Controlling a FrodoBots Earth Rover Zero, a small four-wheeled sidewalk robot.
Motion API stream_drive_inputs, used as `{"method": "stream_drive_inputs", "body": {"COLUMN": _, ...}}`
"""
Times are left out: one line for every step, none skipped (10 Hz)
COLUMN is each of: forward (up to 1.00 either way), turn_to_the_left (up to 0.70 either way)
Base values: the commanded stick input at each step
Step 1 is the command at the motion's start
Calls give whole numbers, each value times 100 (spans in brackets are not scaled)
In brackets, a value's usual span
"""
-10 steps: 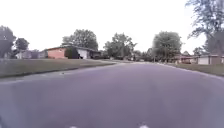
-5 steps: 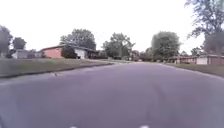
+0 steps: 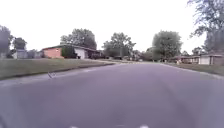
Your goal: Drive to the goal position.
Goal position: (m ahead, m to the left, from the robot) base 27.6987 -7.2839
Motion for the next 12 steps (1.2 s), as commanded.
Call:
{"method": "stream_drive_inputs", "body": {"forward": 100, "turn_to_the_left": 0}}
{"method": "stream_drive_inputs", "body": {"forward": 100, "turn_to_the_left": 0}}
{"method": "stream_drive_inputs", "body": {"forward": 100, "turn_to_the_left": 0}}
{"method": "stream_drive_inputs", "body": {"forward": 100, "turn_to_the_left": 0}}
{"method": "stream_drive_inputs", "body": {"forward": 100, "turn_to_the_left": 0}}
{"method": "stream_drive_inputs", "body": {"forward": 100, "turn_to_the_left": 0}}
{"method": "stream_drive_inputs", "body": {"forward": 100, "turn_to_the_left": 0}}
{"method": "stream_drive_inputs", "body": {"forward": 100, "turn_to_the_left": -7}}
{"method": "stream_drive_inputs", "body": {"forward": 100, "turn_to_the_left": -9}}
{"method": "stream_drive_inputs", "body": {"forward": 100, "turn_to_the_left": -9}}
{"method": "stream_drive_inputs", "body": {"forward": 100, "turn_to_the_left": -9}}
{"method": "stream_drive_inputs", "body": {"forward": 100, "turn_to_the_left": -9}}
